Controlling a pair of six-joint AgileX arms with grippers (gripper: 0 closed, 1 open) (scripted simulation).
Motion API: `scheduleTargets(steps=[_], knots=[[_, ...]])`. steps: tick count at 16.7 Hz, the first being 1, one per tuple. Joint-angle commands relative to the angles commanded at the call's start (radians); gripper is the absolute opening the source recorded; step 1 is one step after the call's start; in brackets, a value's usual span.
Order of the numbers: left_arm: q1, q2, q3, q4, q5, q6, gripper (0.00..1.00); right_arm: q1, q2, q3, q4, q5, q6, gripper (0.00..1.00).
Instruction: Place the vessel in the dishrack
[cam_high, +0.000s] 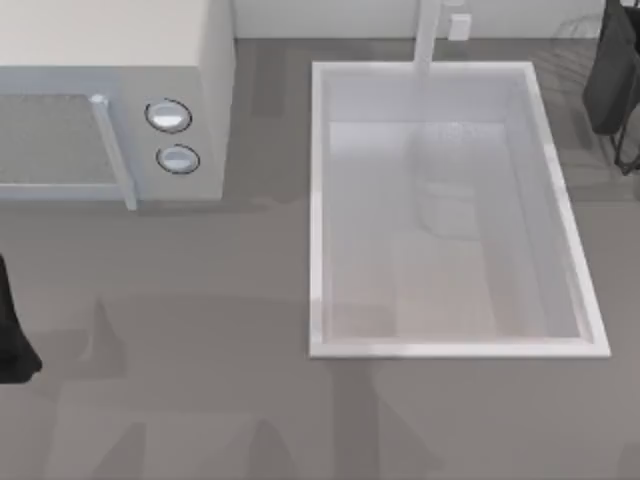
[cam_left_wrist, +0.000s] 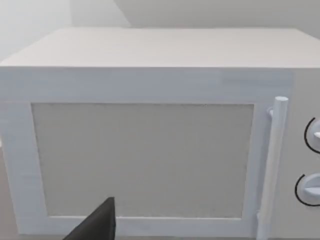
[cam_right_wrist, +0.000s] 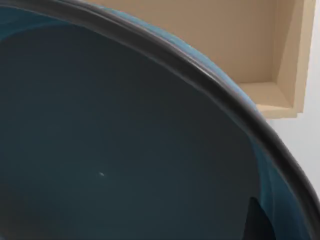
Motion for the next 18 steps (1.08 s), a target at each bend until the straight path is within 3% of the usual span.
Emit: scheduleTargets(steps=[3,11,18], knots=[[0.000,0.000,0.000,0.000,0.000,0.000,1.00,-0.063,-0.045,-0.029,0.064,-0.041,-0.026,0.00],[0.000,0.000,0.000,0.000,0.000,0.000,1.00,-0.038,0.025,-0.031,0.130,-0.016,-0.024,0.00],[0.000,0.000,0.000,0.000,0.000,0.000,1.00,0.101,0.433,-0.099,0.614,0.135,-0.027,0.00]])
